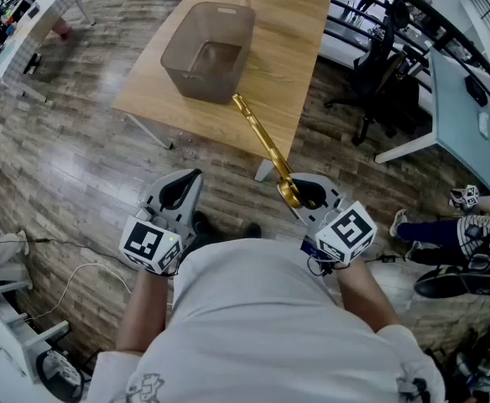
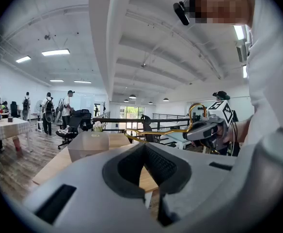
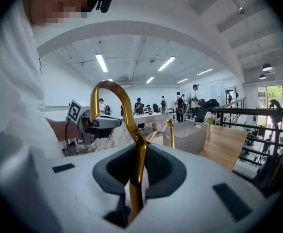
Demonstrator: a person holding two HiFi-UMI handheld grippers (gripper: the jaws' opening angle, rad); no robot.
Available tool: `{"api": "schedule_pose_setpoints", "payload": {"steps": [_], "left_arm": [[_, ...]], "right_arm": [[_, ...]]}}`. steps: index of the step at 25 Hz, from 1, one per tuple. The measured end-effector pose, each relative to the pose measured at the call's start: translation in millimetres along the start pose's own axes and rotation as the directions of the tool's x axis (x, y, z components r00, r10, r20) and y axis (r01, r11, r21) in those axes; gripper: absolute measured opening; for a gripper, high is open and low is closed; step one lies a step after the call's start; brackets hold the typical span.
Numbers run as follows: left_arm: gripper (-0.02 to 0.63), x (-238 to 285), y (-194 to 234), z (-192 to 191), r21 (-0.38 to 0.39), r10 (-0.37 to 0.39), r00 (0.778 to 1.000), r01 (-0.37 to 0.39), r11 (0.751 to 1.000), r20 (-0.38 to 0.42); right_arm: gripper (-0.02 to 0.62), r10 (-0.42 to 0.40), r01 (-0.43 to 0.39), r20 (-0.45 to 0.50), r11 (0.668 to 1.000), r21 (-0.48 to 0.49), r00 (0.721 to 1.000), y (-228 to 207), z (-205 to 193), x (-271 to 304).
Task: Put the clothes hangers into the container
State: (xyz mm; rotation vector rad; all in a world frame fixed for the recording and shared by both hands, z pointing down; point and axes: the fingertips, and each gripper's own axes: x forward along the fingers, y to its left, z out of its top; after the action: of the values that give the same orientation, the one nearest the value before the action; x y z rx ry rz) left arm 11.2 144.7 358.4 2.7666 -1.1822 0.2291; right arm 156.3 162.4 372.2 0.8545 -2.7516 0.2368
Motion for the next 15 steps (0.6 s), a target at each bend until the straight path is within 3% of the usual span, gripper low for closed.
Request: {"api": "schedule_pose_setpoints", "payload": {"steps": [15], "left_arm": [[0.006,-0.7,0.2,6.6,0.012,-0.02,1.0,0.02,1.0,0.0]], "right_arm": [[0.046,0.002,-0.002,0.0,1.0,0.006,1.0,1.4,3.0,7.1]]}}
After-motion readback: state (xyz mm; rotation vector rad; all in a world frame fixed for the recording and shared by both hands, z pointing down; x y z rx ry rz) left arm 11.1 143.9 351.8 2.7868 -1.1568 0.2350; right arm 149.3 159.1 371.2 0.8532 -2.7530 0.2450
